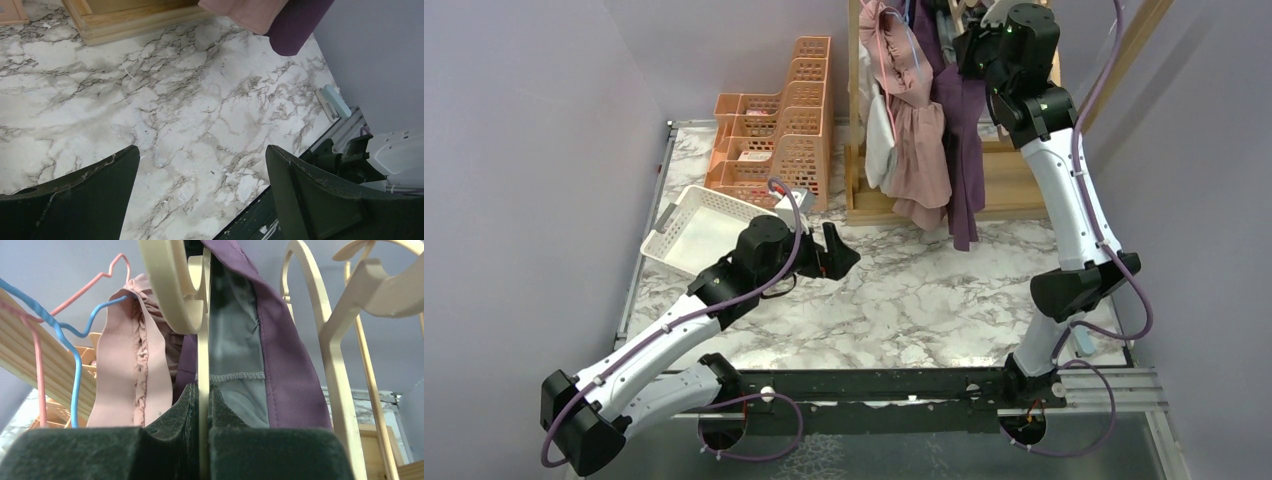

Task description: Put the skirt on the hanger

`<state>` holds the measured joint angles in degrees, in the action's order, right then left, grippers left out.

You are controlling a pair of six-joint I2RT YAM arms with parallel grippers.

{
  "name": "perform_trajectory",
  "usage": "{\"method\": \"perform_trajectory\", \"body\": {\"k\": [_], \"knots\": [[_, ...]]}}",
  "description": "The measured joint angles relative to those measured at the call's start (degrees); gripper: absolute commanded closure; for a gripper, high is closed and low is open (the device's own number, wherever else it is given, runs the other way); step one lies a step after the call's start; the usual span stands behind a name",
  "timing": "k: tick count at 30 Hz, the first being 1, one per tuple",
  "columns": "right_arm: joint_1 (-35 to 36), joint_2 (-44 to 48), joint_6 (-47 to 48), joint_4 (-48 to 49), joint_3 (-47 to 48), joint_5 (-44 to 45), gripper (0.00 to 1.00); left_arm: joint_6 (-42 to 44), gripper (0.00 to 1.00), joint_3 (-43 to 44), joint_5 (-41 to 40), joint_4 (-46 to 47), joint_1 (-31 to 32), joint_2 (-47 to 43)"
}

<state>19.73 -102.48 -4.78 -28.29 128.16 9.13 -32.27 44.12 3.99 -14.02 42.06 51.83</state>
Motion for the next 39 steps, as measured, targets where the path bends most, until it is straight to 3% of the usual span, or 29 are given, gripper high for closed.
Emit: {"method": "perform_trajectory", "body": {"k": [8, 13, 18, 24, 32, 39], "knots": [[-2.0, -4.2, -2.1, 0.8, 3.1, -3.9, 0.82, -1.2, 0.01, 0.0, 2.5, 1.9, -0.1, 3.5], [-2.6, -4.4, -2.8, 1.2, 4.0, -5.8, 0.55, -1.6, 0.01, -0.1, 3.3, 2.3, -0.3, 3.5], [-2.6, -1.7, -3.5, 2.1, 1.7, -8.3, 0.41, -1.6, 0.01, -0.1, 1.5, 0.7, -0.4, 0.7], [-2.6, 9.4, -4.7, 1.9, -5.7, -11.2, 0.31, -1.8, 0.01, 2.1, -2.7, -4.1, -0.4, -1.8], [-2.6, 31.5, -6.9, 0.4, -18.3, -12.8, 0.29, 0.9, 0.01, 11.5, -9.0, -13.4, -0.4, -3.3], [-2.6, 52.6, -8.8, -10.9, -39.7, -10.9, 0.21, 4.4, 0.01, 16.3, -15.0, -20.9, -0.4, -8.3]]}}
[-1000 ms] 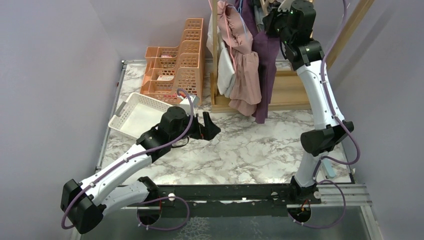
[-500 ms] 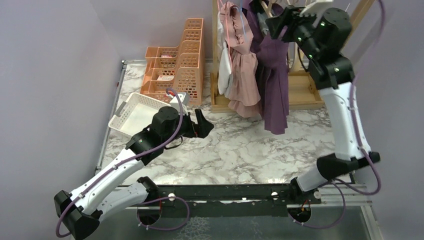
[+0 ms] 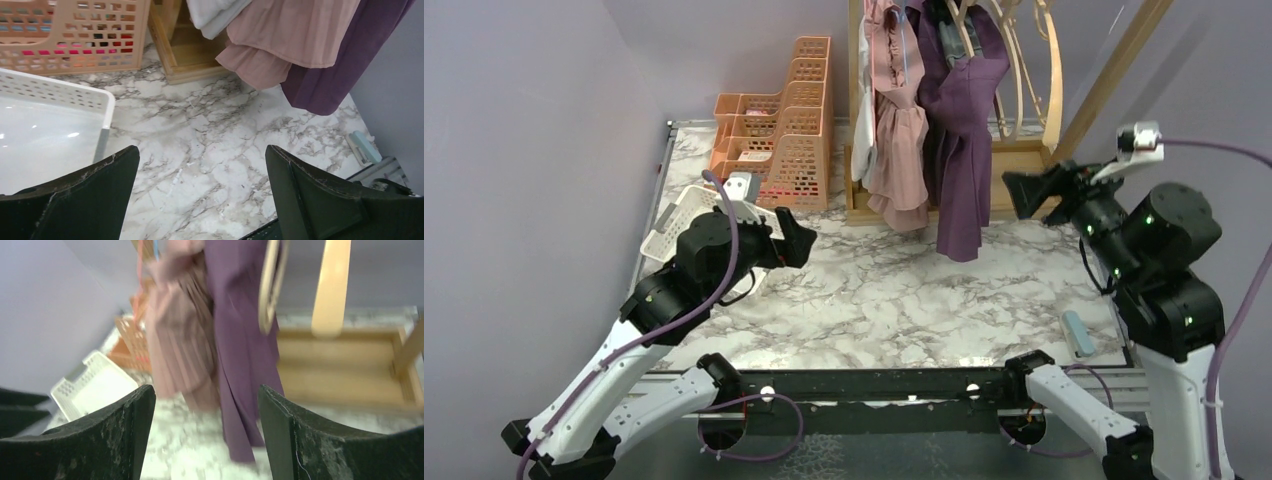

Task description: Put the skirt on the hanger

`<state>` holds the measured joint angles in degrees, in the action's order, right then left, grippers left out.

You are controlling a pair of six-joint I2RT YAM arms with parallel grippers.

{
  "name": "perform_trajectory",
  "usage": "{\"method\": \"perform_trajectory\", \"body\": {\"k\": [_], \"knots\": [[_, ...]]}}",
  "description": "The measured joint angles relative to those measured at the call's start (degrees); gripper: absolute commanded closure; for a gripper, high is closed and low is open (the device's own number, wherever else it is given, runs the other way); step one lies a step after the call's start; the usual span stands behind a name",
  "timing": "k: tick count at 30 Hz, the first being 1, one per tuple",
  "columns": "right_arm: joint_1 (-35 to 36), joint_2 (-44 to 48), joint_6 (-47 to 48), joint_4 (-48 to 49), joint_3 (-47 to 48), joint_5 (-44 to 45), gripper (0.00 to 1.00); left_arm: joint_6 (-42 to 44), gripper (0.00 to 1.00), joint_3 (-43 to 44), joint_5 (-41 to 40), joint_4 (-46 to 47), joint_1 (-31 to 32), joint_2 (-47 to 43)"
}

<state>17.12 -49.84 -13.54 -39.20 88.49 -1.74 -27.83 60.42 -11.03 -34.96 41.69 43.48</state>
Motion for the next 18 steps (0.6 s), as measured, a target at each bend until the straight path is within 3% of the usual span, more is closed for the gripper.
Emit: {"method": "perform_trajectory", "body": {"k": [9, 18], "knots": [[0.0, 16.7, -4.8, -14.7, -17.6, 4.7, 0.1, 4.7, 0.01, 5.7, -7.6, -6.9, 0.0, -3.3], [0.0, 20.2, -7.6, -22.2, -17.7, 10.4, 0.08, 6.7, 0.01, 15.6, -11.5, -12.5, 0.0, -7.6]]}}
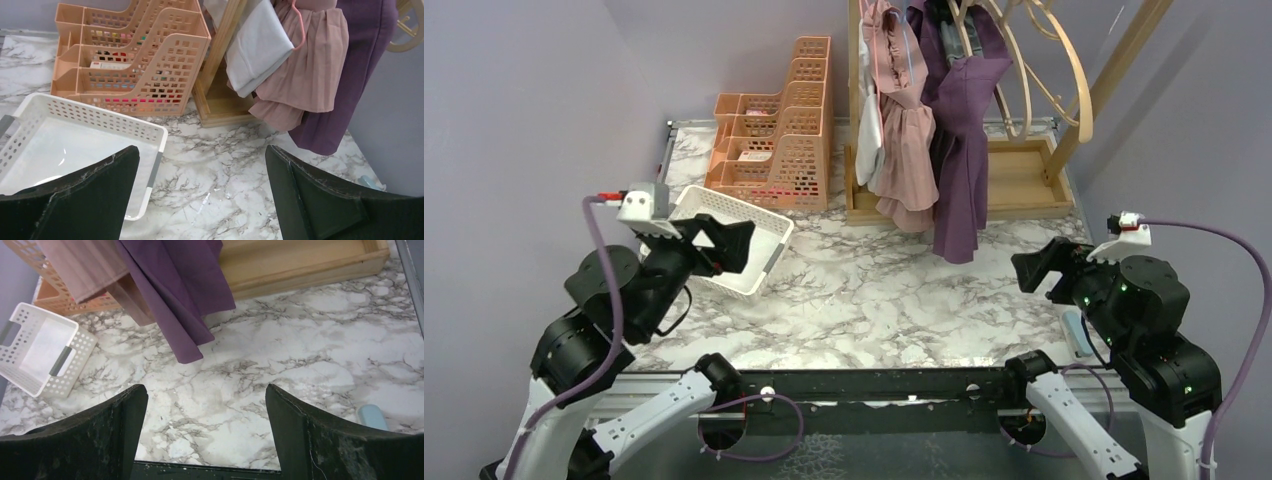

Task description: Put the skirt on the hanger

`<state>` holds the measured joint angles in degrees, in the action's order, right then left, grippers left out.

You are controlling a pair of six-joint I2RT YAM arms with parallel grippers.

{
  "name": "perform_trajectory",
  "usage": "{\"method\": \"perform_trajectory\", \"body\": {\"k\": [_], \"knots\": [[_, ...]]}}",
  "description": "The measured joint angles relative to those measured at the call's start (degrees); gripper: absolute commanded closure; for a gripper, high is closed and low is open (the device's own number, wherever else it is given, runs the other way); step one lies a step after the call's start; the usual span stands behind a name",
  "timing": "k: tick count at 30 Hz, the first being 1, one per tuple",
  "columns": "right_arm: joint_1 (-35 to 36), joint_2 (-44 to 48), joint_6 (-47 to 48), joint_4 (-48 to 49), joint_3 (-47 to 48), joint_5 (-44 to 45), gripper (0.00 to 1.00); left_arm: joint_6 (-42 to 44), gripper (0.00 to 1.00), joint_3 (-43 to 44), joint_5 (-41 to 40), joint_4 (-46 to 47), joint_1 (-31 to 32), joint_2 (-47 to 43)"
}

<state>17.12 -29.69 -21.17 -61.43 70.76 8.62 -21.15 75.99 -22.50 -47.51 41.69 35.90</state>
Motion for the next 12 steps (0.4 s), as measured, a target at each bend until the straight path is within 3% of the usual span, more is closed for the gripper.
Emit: {"method": "perform_trajectory", "body": {"k": [12], "knots": [[0.0, 2.9, -0.4, -2.6, -0.5, 0.1, 0.07, 0.9, 0.01, 0.5, -1.1, -5.1, 0.0, -6.6]]}}
